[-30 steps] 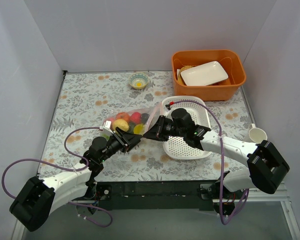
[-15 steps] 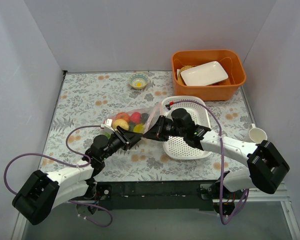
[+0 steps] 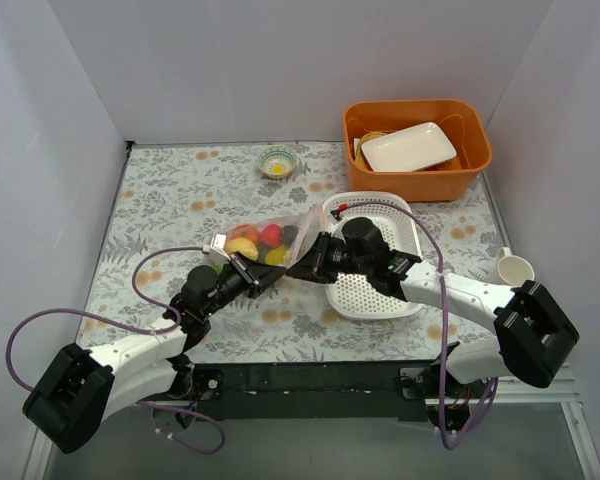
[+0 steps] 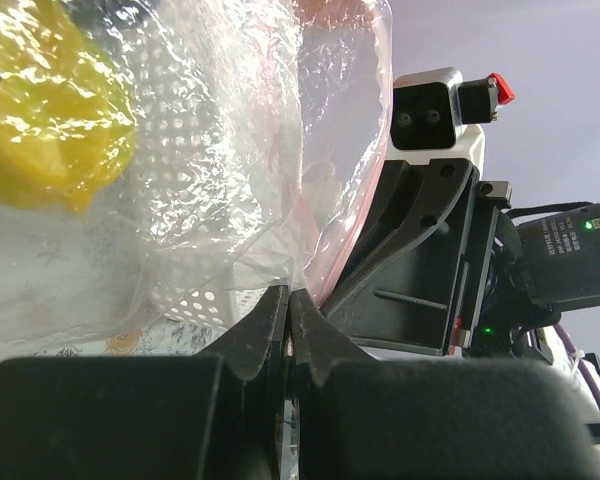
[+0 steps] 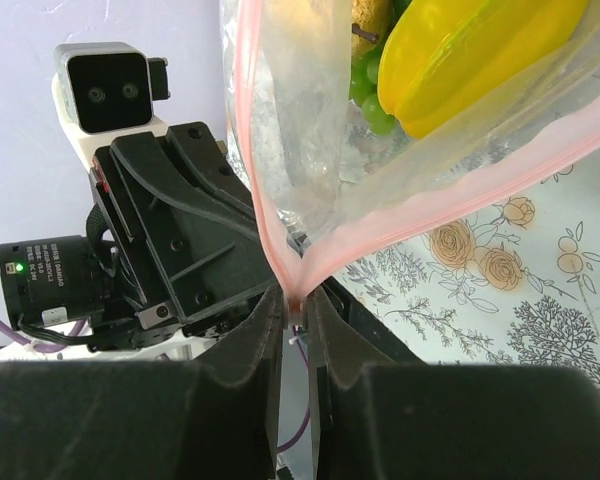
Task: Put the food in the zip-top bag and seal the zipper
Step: Zip the zipper food storage bag at the center of the board.
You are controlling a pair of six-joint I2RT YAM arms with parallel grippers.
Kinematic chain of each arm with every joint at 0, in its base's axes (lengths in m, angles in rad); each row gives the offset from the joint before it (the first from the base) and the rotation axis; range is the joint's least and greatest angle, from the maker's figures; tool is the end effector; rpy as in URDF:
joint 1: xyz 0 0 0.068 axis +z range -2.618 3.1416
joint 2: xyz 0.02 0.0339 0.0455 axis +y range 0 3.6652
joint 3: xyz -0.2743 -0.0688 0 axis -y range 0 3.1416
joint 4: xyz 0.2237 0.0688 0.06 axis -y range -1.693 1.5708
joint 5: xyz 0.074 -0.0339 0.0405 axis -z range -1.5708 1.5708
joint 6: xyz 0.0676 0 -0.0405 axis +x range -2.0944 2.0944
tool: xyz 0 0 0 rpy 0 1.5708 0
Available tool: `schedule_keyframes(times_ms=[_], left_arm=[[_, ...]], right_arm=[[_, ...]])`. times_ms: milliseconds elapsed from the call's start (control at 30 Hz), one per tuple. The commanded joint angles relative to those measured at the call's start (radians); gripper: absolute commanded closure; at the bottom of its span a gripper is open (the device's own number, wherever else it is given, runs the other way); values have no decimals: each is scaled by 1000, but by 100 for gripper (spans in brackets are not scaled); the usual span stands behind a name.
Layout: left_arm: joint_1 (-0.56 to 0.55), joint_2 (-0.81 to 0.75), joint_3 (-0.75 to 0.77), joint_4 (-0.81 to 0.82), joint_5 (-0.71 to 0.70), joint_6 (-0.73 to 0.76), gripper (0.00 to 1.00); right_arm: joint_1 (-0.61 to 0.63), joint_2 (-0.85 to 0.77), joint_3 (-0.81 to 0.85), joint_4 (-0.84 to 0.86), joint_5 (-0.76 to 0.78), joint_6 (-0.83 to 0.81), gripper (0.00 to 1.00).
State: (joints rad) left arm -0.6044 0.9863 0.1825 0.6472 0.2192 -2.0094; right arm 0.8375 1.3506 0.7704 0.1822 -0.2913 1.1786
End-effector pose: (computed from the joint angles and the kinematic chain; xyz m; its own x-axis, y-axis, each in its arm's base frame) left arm 0.1606 -0.1288 0.2010 -0.6077 -0.6543 0.4502 -0.4268 -0.2090 -0.8799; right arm 0.1917 0.2418 0.2550 -0.9205 0.3006 -0.2495 -0.1000 0.4360 0.8944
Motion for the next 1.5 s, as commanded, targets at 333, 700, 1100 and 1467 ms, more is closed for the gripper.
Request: schedule_keyframes(times_ms=[333, 700, 1100, 1467], left_arm=[[-3, -175, -41, -224, 5, -189, 100], [-3, -146, -26, -228, 23, -177, 100], [-1, -236, 5, -389, -9, -123, 100], [-1, -319, 46, -530, -52, -88, 100]], right_arm=[[-51, -33, 35, 34, 57, -10, 95], [-80, -42, 27, 49, 35, -14, 95], [-109, -59, 47, -16, 52, -53, 96], [-169, -48, 52, -26, 12, -60, 96]])
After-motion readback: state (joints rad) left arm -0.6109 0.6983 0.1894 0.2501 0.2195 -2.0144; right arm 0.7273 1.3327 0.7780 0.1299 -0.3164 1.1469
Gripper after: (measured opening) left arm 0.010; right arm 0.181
